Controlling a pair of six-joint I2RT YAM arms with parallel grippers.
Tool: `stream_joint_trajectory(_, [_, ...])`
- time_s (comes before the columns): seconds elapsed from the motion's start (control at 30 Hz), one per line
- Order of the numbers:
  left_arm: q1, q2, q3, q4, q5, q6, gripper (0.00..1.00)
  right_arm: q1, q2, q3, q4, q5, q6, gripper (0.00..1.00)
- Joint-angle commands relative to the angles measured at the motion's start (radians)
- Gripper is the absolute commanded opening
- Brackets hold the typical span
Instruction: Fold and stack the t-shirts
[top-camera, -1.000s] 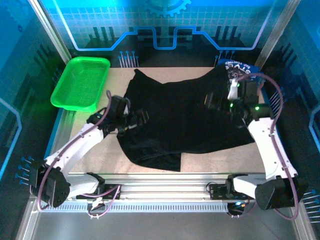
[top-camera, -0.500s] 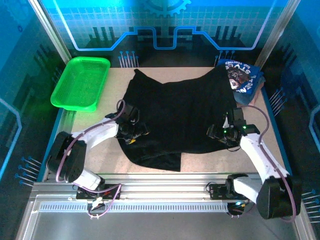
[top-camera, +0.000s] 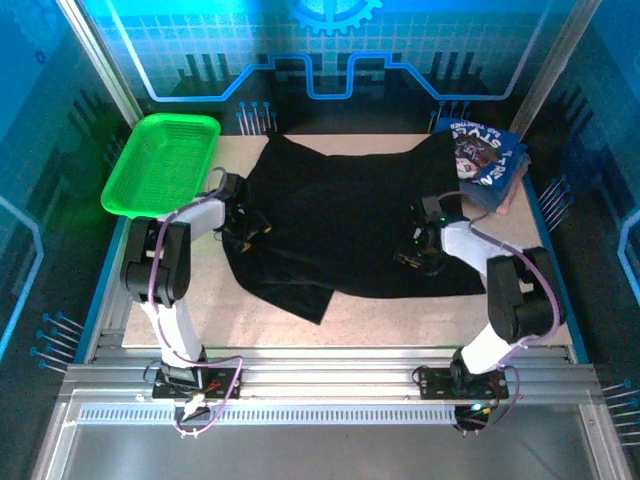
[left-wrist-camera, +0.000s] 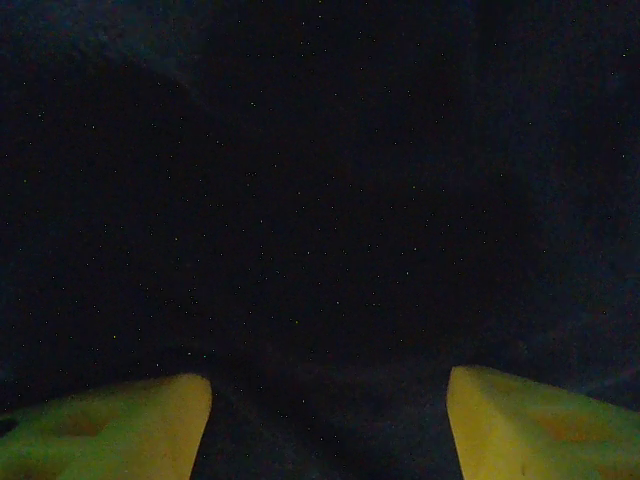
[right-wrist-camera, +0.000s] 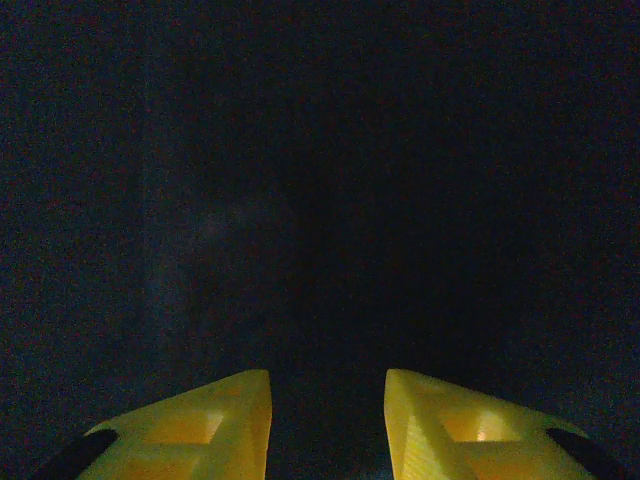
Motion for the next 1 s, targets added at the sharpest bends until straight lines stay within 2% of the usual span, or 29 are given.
stream_joint_trajectory(0.0, [0.046,0.098,0.098,-0.090,-0.087,0.110,0.67,0.019,0.108,0.113,-0.034,0.037,0.023,0.35])
stream_joint_trajectory(0.13, [0.080,0.167,0.235,-0.111,-0.076,0.169,0.69,0.030,0.254,0.269,-0.091,0.052,0.018,0.37])
stream_joint_trajectory(0.23, [0.076,0.161,0.343,-0.147,-0.019,0.213,0.79,0.035,0.336,0.380,-0.111,0.052,0.013,0.39])
stream_joint_trajectory(0.3, [0.073,0.104,0.354,-0.146,0.024,0.213,0.85,0.036,0.364,0.463,-0.134,0.038,0.006,0.41])
stream_joint_trajectory(0.4, [0.070,-0.052,0.303,-0.154,0.079,0.189,0.91,0.043,0.348,0.540,-0.164,0.005,-0.008,0.50])
stream_joint_trajectory(0.53, [0.017,-0.282,0.181,-0.231,0.152,0.162,0.95,0.036,0.215,0.529,-0.207,-0.055,-0.011,0.70])
stream_joint_trajectory(0.6, [-0.037,-0.400,0.090,-0.288,0.165,0.143,0.95,0.018,0.096,0.474,-0.229,-0.117,-0.037,0.80])
stream_joint_trajectory(0.7, [-0.121,-0.539,-0.091,-0.315,0.191,0.057,0.95,-0.018,-0.061,0.396,-0.323,-0.115,-0.115,0.90])
stream_joint_trajectory(0.83, [-0.229,-0.620,-0.279,-0.301,0.210,-0.037,0.95,-0.152,-0.254,0.225,-0.410,-0.152,-0.183,0.98])
stream_joint_trajectory(0.97, [-0.295,-0.587,-0.371,-0.235,0.218,-0.087,0.88,-0.339,-0.415,0.035,-0.398,-0.232,-0.213,0.99])
